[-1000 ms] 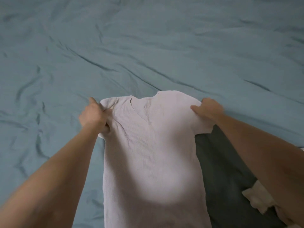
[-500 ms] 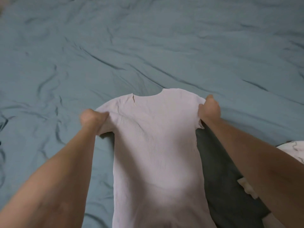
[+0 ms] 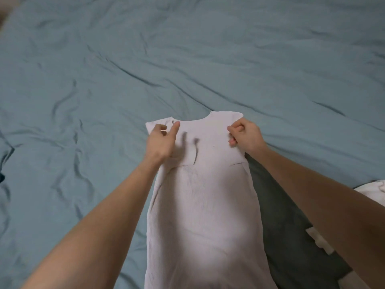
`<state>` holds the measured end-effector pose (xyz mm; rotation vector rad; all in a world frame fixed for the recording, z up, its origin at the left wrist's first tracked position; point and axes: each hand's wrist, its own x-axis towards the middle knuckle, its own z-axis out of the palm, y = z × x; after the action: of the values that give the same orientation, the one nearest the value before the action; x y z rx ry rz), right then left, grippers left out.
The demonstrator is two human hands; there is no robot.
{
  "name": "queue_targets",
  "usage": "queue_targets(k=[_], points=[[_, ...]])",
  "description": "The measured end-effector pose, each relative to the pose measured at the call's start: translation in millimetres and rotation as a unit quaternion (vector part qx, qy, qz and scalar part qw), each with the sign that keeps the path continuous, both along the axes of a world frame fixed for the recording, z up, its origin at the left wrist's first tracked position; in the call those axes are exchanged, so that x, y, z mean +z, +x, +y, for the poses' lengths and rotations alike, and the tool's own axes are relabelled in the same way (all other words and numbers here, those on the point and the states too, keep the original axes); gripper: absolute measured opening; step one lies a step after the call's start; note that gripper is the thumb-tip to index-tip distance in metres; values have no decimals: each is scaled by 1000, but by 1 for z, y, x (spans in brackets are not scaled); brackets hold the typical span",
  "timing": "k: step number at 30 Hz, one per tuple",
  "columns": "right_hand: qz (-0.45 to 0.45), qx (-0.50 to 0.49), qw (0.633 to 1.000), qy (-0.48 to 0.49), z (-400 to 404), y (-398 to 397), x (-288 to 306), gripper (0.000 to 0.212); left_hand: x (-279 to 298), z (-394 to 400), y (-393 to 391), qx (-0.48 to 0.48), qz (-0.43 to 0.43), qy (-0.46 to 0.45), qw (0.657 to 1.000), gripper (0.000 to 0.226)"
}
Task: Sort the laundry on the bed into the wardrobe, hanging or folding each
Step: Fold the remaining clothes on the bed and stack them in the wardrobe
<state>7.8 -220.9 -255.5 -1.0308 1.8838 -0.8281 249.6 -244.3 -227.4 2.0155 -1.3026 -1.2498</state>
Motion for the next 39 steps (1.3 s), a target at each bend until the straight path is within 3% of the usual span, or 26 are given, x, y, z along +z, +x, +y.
queue_targets(k=[4,7,9,14,20,24,30,34,37,39], points=[[197,92,976,-9,6,-7,-18,13,-33,20,12,-97,-204,-84,971,38],[311,195,930,18,12,-14,-36,34,-51,30,19,-140,-260,-63,953,42],[359,201,911,26,15,-17,-46,42,-58,33,20,-160,-271,-48,948,49],[282,131,950,35,6,-21,-59,50,-68,28,26,-186,-263,-32,946,56],[288,37,957,13,-7,-28,-54,50,-66,27,42,-62,-271,-17,960,50],[284,12,958,-19,-10,-21,-59,48,-62,6,30,35,-187,-41,981,54],[244,49,968,-4,-23,-18,-75,48,-84,-14,33,-133,-156,-72,976,47],[442,138,884,-64,-7,-18,-77,50,-90,1,45,-218,-269,-108,932,89],[430,265,852,-136,28,-11,-79,44,-90,14,60,-343,-317,-222,856,88],[417,339,837,-104,51,-9,-82,52,-93,21,72,-449,-337,-227,796,79]])
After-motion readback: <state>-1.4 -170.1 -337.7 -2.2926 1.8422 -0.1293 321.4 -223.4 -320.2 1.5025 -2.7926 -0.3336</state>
